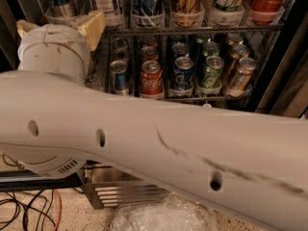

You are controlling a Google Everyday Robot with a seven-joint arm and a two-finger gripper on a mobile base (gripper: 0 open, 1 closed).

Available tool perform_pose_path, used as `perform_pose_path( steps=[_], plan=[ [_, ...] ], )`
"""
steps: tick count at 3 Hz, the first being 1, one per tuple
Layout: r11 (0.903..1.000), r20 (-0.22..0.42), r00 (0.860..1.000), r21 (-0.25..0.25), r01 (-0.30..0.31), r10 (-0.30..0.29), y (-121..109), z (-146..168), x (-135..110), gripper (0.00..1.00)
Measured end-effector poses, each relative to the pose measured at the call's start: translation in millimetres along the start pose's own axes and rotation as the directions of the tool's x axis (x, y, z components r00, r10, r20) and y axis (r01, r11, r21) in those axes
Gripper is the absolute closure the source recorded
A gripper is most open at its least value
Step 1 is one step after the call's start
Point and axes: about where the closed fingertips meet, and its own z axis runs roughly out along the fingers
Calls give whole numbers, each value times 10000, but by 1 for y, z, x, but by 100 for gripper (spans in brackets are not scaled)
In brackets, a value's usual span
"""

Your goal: Pick redbull can from top shelf of fridge

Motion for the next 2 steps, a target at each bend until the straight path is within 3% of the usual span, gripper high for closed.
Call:
perform_pose_path(
  steps=[1, 2],
  plan=[
    [10000, 0, 10000, 0, 0, 0, 0, 0, 0, 26],
    [10000, 1, 10000, 0, 0, 0, 0, 0, 0, 44]
  ],
)
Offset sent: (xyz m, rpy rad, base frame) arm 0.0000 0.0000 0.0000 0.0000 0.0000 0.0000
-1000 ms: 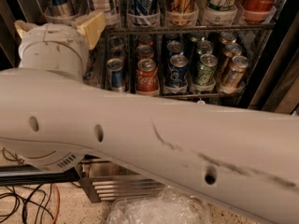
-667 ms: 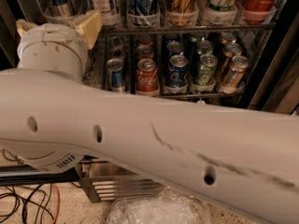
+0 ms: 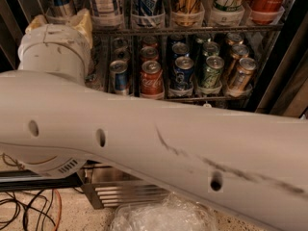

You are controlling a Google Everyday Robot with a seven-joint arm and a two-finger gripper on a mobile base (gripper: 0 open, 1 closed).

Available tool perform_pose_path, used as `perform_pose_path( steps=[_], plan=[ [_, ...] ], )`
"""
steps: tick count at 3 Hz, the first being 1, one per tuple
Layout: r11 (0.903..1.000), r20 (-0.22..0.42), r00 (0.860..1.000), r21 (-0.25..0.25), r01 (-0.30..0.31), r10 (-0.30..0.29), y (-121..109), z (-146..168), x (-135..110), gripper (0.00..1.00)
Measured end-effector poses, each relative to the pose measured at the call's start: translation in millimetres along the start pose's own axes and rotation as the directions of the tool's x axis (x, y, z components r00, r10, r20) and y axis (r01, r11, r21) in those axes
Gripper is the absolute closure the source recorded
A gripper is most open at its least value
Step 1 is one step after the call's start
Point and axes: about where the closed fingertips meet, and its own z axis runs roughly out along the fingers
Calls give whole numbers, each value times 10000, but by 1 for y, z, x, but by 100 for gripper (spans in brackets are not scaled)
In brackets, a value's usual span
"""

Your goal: Pick redbull can from top shelf of fridge

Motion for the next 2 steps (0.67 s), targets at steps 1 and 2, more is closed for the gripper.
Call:
perform_pose_path(
  steps=[1, 2],
  plan=[
    [10000, 0, 10000, 0, 0, 0, 0, 0, 0, 67],
    [10000, 0, 10000, 0, 0, 0, 0, 0, 0, 65]
  ],
)
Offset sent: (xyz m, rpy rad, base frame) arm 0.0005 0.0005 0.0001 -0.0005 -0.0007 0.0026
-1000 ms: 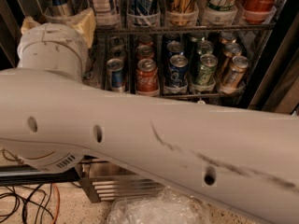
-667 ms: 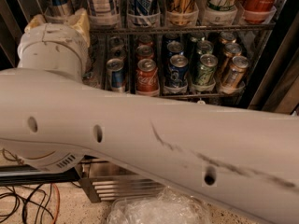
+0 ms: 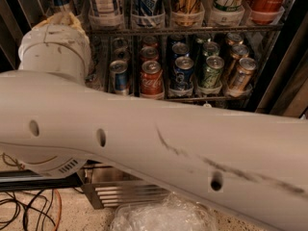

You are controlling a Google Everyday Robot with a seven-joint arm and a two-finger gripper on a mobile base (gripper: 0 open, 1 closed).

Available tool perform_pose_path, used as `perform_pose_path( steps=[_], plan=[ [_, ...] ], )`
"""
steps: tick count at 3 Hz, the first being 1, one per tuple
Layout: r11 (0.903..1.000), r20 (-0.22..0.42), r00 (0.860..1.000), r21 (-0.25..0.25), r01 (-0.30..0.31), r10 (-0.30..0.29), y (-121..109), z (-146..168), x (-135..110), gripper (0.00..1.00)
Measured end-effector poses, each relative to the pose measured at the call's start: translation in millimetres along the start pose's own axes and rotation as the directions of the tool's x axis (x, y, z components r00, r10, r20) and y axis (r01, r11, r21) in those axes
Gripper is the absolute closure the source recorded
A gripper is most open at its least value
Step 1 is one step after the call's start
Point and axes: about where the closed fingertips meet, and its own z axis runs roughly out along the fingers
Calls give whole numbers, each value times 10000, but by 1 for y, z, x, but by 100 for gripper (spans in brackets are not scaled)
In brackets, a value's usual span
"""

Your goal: Pick redbull can from top shelf of fridge

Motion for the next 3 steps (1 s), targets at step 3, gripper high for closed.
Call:
perform_pose_path(
  steps=[3],
  plan=[
    [9997, 340, 9994, -222, 37, -30, 9, 2, -11, 26]
  ],
)
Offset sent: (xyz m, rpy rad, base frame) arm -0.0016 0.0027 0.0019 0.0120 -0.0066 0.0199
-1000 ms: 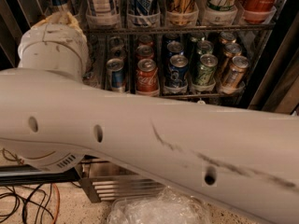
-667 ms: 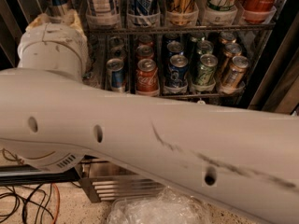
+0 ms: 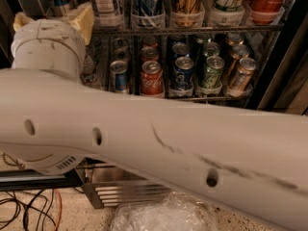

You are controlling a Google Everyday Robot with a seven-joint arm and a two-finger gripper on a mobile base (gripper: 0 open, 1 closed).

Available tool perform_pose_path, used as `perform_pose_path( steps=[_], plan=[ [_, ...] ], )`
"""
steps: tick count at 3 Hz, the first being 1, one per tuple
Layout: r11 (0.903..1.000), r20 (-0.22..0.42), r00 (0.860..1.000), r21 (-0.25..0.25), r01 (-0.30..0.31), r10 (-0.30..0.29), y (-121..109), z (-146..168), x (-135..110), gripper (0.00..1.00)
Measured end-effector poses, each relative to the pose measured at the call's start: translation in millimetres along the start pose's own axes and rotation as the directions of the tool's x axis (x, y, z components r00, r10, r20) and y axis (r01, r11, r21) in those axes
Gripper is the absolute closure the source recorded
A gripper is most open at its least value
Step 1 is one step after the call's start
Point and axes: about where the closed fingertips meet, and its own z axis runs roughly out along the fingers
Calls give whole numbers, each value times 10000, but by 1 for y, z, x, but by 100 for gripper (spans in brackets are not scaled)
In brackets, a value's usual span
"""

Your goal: Pick redbull can from top shelf of fridge

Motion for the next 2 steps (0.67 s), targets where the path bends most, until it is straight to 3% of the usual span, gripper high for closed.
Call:
perform_pose_path(
  steps=[1, 2],
  plan=[
    [10000, 99, 9999, -28, 40, -40, 3, 8, -2, 27],
    [10000, 147, 9999, -30, 52, -52, 5, 16, -1, 34]
  ],
)
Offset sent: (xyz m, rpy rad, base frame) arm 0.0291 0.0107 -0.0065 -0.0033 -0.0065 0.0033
